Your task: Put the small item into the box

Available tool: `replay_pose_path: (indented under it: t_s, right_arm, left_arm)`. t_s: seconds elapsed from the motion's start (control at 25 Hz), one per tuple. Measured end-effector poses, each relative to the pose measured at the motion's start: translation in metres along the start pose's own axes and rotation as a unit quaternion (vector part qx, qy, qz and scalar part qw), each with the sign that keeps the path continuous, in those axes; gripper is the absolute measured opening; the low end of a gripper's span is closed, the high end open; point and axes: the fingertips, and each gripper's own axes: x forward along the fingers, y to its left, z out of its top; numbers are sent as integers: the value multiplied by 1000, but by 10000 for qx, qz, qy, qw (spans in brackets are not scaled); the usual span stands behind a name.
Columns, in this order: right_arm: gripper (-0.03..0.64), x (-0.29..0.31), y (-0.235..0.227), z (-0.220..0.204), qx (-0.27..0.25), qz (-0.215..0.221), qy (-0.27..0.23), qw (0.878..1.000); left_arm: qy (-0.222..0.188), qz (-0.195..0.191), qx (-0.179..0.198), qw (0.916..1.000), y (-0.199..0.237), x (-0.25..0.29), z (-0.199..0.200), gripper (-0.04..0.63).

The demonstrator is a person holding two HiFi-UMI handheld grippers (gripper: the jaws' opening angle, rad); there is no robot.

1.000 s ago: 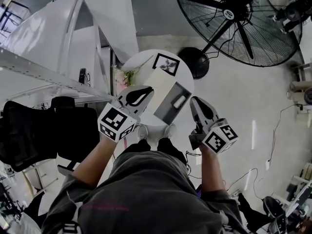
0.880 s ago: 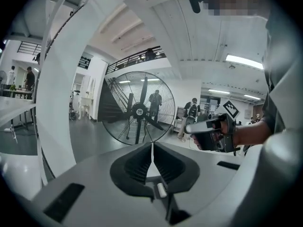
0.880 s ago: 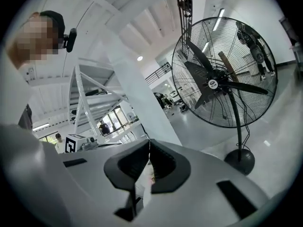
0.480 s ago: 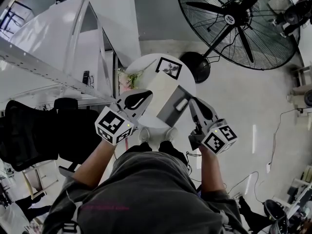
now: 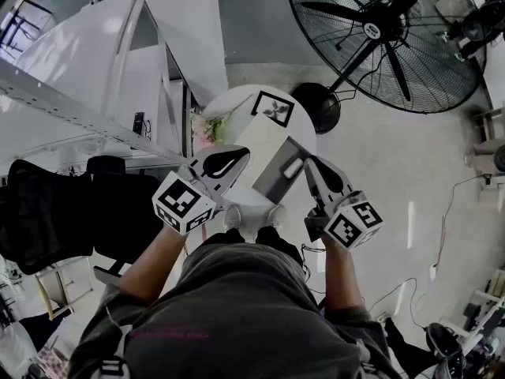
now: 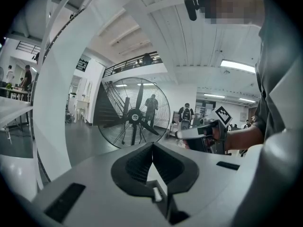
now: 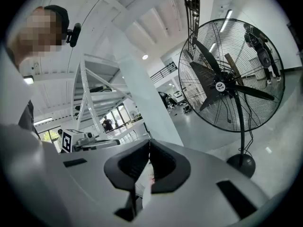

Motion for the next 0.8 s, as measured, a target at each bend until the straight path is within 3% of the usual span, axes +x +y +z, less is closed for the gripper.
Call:
replay_pose_path:
  t_s: [0.8]
  right_arm:
    - [21, -5, -9, 0, -32, 99, 89, 9999]
  left_arm:
    - [41, 31, -4, 10000, -9, 11, -2, 17]
